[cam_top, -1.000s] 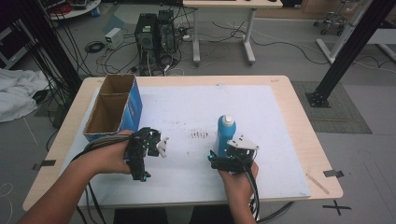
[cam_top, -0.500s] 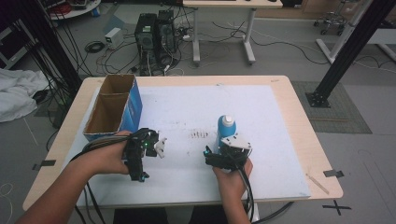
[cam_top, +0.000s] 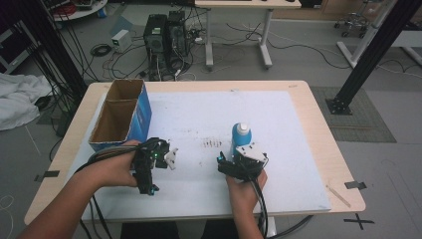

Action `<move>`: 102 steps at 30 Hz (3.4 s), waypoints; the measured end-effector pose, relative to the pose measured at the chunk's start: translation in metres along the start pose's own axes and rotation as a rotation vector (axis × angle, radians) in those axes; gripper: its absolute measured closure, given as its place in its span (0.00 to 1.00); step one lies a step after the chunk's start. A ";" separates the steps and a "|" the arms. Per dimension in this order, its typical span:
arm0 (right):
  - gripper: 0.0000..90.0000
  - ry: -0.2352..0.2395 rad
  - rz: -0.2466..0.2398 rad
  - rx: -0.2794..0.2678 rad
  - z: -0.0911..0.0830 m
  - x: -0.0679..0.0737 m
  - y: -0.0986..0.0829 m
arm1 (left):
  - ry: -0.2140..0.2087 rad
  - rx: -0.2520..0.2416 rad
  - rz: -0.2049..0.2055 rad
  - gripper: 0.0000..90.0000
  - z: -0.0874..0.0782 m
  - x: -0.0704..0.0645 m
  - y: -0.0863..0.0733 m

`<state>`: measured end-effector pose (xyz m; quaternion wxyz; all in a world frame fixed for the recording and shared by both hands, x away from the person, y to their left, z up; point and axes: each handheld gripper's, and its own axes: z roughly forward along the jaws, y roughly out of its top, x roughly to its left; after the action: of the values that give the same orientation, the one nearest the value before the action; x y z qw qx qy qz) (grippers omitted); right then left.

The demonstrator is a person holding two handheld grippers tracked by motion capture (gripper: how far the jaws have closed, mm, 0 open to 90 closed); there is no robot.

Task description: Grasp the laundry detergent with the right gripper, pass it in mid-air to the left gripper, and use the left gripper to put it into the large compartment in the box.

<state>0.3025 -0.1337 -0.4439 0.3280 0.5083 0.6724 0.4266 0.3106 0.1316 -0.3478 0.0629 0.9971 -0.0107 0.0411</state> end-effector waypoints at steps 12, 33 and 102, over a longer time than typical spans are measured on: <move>0.19 -0.045 0.005 -0.022 0.002 0.000 -0.001 | -0.004 0.002 0.004 0.02 0.000 0.000 0.002; 0.39 -0.083 0.008 -0.035 0.004 0.004 -0.005 | -0.004 0.008 -0.004 0.02 0.002 0.001 -0.003; 0.48 0.301 -0.136 -0.083 -0.033 -0.019 0.022 | -0.003 0.000 0.010 0.02 -0.020 0.017 0.016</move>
<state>0.2877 -0.1570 -0.4104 0.2725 0.3779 0.7285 0.5023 0.3256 0.1175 -0.3248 0.0629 0.9971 -0.0160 0.0402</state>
